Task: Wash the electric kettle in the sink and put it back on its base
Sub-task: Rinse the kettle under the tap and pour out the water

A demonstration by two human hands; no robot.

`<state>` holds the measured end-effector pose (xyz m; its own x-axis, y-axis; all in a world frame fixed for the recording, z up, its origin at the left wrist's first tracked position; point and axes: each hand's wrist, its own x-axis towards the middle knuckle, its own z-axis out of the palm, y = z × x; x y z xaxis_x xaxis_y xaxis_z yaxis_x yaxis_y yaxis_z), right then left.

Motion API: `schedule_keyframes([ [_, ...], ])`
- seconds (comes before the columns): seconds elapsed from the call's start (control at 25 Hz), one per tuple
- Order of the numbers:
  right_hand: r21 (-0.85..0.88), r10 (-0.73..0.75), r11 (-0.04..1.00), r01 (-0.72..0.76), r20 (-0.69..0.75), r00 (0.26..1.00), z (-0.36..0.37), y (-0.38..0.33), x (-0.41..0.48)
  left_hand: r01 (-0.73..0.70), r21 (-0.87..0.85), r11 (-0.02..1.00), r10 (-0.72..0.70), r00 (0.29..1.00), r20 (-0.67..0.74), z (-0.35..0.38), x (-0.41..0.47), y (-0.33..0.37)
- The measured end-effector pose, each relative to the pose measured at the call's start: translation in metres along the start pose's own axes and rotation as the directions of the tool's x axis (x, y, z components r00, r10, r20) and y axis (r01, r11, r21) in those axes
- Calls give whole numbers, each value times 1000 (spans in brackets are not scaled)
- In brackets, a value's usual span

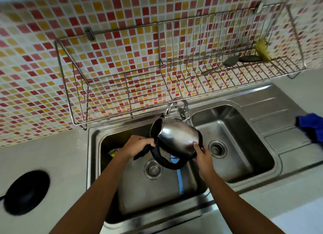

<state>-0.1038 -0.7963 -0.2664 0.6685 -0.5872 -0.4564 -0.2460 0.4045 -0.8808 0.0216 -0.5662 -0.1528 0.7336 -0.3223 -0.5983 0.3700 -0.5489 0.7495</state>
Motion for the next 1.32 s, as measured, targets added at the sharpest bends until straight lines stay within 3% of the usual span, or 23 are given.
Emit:
schedule_keyframes([
  [0.24,141,38,989,-41,26,999,-10,-6,-21,-74,183,980,78,997,-19,8,-10,25],
  [0.56,137,146,976,-171,177,973,14,26,-46,-124,384,915,161,985,-65,-18,-36,31],
  [0.92,237,271,920,-312,190,944,21,47,-63,-130,446,886,157,987,-23,-21,-36,29],
  [1.16,165,347,911,-377,186,919,13,25,-28,-106,466,878,127,992,-12,-11,-21,42],
  [1.32,190,377,888,-419,223,899,21,33,-31,-125,524,843,183,981,-60,0,-18,49],
])
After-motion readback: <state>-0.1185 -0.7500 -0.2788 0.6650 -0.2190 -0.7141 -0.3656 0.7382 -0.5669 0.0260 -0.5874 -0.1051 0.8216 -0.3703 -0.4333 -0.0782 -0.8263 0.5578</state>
